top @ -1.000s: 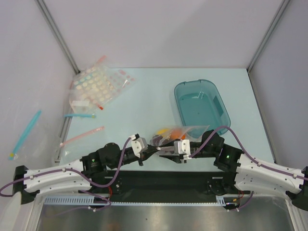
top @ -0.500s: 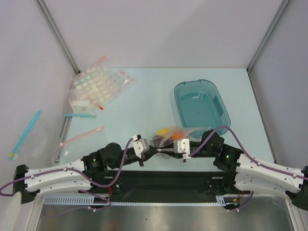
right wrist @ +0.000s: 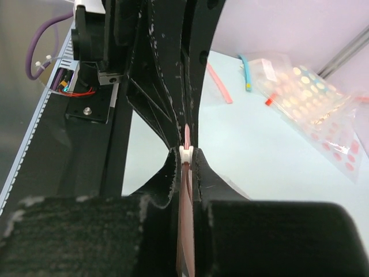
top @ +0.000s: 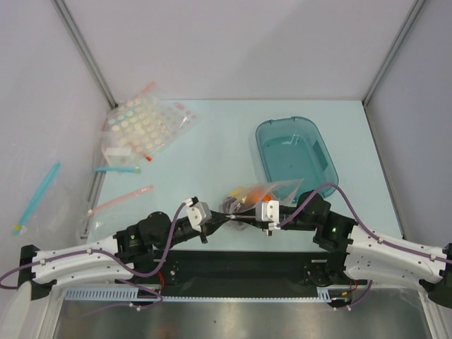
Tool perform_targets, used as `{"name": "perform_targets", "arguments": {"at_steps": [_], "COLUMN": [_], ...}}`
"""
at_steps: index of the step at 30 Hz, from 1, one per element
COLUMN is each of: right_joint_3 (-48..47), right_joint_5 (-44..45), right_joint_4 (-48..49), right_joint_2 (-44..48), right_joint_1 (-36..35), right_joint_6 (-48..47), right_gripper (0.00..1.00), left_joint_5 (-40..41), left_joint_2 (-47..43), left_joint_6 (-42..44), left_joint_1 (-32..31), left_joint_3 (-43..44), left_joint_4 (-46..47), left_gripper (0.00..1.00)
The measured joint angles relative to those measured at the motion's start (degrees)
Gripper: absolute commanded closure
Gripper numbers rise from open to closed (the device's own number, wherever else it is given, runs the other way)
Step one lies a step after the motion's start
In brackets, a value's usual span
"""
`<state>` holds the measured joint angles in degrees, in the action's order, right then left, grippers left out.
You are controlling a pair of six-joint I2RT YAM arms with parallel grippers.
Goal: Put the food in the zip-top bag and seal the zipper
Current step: Zip the zipper food storage bag at the center of the board.
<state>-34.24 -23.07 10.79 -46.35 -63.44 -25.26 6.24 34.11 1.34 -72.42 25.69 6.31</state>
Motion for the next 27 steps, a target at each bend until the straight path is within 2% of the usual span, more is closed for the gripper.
{"name": "perform_targets", "arguments": {"at_steps": [12, 21, 27], "right_joint_3": [-0.28, -0.28, 0.74], "right_joint_5": [3.41, 6.60, 8.24], "right_joint_4": [0.59, 0.63, 0.81], "right_joint_2": [0.83, 2.60, 4.94], "right_joint_1": [-0.07, 1.99, 4.50], "right_joint_6": [1.07, 2.60, 4.63], "right_gripper": [1.00, 1.00, 1.00], "left_joint_5": [8.74, 30.47, 40.76], "left_joint_2": [-12.26, -25.99, -32.92], "left_joint_6": [-1.16, -7.26, -10.45], "left_joint_1": [-0.31, -0.90, -0.90], "left_joint_3": [-4.15, -6.82, -8.24], "left_joint_4": [-0.15, -4.70, -7.45], "left_gripper": [1.00, 1.00, 1.00]}}
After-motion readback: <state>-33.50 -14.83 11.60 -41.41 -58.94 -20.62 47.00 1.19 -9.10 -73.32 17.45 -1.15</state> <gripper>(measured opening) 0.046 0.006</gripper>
